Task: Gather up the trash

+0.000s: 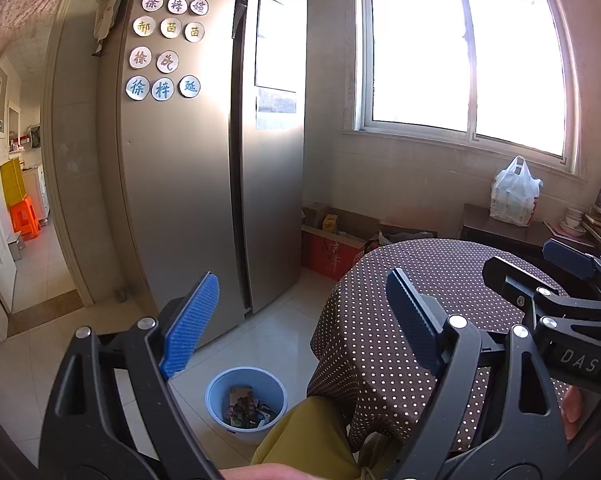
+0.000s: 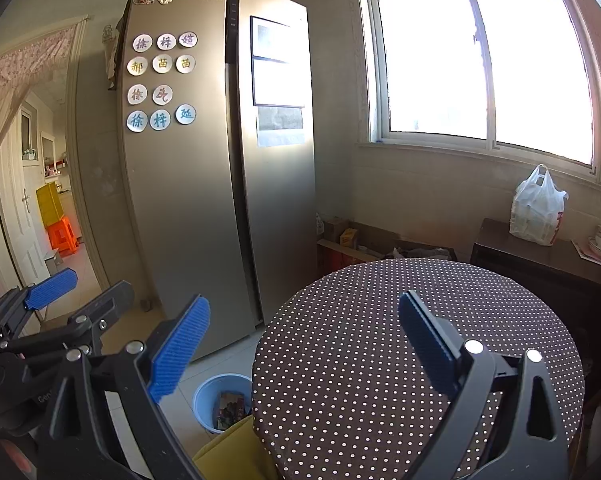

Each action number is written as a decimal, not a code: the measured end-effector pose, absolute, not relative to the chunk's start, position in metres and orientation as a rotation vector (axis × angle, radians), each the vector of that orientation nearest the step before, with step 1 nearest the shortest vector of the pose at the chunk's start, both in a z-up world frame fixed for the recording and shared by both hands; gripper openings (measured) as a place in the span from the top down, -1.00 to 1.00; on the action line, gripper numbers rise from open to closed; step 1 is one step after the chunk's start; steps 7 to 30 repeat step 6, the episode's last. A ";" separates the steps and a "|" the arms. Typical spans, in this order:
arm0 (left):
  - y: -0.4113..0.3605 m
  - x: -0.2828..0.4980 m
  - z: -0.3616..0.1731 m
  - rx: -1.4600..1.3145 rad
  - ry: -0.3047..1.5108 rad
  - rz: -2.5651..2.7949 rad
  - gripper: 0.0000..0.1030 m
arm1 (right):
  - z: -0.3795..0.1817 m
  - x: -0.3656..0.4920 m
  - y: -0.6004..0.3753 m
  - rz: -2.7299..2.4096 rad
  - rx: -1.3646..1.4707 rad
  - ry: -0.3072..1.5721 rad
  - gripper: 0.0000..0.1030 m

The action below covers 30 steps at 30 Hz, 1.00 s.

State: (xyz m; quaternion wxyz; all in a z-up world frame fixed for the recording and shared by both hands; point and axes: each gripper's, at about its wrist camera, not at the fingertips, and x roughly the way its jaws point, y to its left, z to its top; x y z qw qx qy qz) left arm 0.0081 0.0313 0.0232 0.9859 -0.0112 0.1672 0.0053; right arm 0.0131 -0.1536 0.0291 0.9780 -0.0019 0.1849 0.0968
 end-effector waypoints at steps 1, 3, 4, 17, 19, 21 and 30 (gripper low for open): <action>0.031 0.009 0.023 -0.024 0.337 0.011 -0.65 | 0.029 0.014 -0.154 0.194 -0.003 0.373 -0.82; 0.031 0.010 0.022 -0.023 0.343 0.012 -0.66 | 0.028 0.014 -0.154 0.196 -0.001 0.377 -0.82; 0.030 0.012 0.021 -0.021 0.348 0.013 -0.66 | 0.027 0.015 -0.154 0.195 0.001 0.380 -0.82; 0.027 0.016 0.018 -0.020 0.362 0.012 -0.66 | 0.025 0.018 -0.156 0.184 0.006 0.386 -0.82; 0.027 0.016 0.018 -0.020 0.362 0.012 -0.66 | 0.025 0.018 -0.156 0.184 0.006 0.386 -0.82; 0.027 0.016 0.018 -0.020 0.362 0.012 -0.66 | 0.025 0.018 -0.156 0.184 0.006 0.386 -0.82; 0.027 0.016 0.018 -0.020 0.362 0.012 -0.66 | 0.025 0.018 -0.156 0.184 0.006 0.386 -0.82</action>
